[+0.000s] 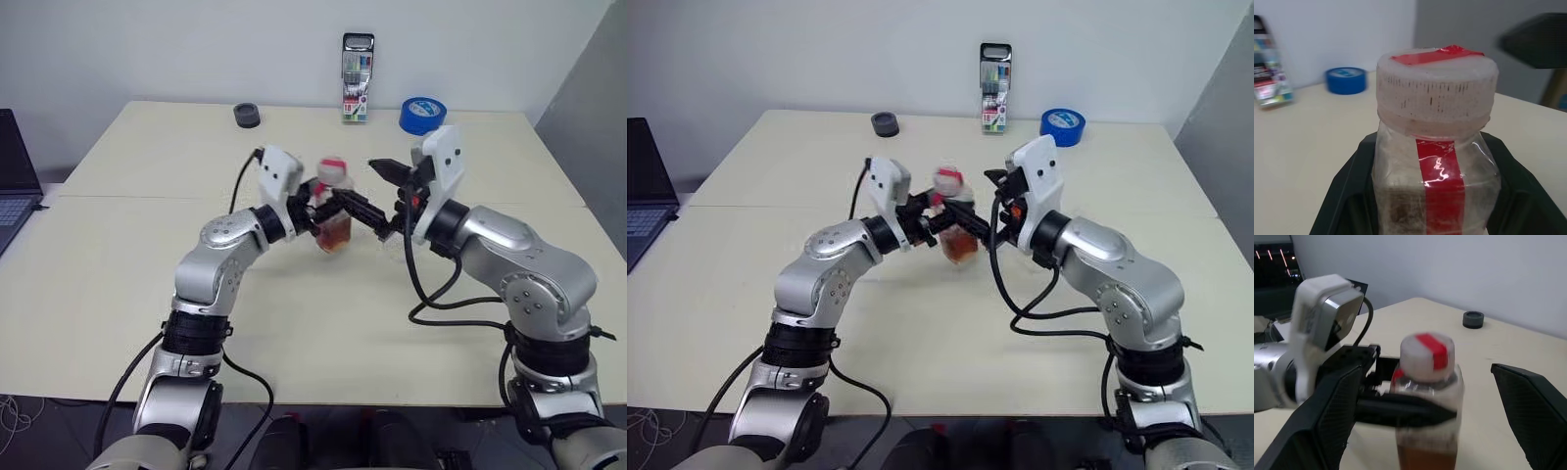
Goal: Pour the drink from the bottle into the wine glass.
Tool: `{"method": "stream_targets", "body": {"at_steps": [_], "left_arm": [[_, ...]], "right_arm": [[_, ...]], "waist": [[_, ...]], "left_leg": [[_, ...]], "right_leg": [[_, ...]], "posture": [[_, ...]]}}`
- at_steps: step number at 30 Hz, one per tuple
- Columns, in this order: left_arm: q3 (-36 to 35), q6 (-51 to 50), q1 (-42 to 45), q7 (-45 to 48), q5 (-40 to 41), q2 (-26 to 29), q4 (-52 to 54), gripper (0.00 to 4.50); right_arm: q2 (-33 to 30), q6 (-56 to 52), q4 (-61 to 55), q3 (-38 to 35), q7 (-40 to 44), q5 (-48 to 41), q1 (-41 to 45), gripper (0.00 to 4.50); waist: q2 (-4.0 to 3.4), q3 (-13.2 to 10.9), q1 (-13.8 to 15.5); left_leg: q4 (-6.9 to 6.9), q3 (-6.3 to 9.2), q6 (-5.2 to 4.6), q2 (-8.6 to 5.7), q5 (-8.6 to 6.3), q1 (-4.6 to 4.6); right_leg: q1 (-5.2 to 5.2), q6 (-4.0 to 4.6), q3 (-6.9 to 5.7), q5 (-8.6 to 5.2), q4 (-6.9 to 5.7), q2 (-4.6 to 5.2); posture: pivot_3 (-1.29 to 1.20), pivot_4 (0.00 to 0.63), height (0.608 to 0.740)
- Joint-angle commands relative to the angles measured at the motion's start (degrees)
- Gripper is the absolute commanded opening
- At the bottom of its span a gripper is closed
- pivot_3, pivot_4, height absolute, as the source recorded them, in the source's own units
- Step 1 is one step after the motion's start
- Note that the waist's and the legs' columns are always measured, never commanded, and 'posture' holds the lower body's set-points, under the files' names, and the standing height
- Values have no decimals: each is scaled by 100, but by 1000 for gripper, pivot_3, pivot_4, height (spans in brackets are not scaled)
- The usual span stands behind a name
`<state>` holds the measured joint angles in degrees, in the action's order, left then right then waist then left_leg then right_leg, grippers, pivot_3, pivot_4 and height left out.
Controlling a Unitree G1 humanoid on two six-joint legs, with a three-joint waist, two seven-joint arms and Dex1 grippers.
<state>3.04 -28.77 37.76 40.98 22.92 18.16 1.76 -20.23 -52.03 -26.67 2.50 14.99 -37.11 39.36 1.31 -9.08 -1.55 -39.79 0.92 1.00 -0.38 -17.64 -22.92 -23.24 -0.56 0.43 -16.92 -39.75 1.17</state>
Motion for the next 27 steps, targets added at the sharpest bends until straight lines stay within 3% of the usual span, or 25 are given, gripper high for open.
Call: {"method": "stream_targets", "body": {"at_steps": [1,10,13,19,24,27], "left_arm": [[76,103,78,360,126,92,263,2124],[104,145,158,452,117,55,172,2124],[86,160,182,476,117,56,149,2124],[103,130,134,542,134,64,209,2124],[83,43,112,663,248,100,313,2124],[36,-320,158,1069,684,262,661,2124]], "right_arm": [[122,84,4,5,-16,102,195,4500],[292,20,-49,-14,43,58,186,4500],[342,-3,-88,-56,37,-17,116,3857],[381,-2,-78,-102,14,-51,117,1787],[266,-108,-137,-232,193,-251,117,1780],[-440,-421,-282,-605,1352,-1194,246,1780]], "waist": [[0,0,-6],[-1,-1,-8],[-2,-1,-8],[-2,-1,-8],[-2,-1,-9],[-6,-10,-7]], "left_leg": [[0,0,0,0,0,1],[-1,0,-3,0,-1,0],[0,0,-5,0,-3,0],[-1,0,-4,0,-2,0],[0,0,-7,0,-4,0],[-2,0,-15,0,-8,-3]], "right_leg": [[0,0,0,0,-2,0],[-1,0,0,0,-3,0],[-1,0,0,0,-4,0],[-1,0,0,0,-3,0],[-1,0,0,0,-4,0],[-1,0,-1,0,-1,0]], "posture": [[0,150,740],[0,150,740],[0,150,740],[0,150,740],[0,150,740],[0,150,740]]}}
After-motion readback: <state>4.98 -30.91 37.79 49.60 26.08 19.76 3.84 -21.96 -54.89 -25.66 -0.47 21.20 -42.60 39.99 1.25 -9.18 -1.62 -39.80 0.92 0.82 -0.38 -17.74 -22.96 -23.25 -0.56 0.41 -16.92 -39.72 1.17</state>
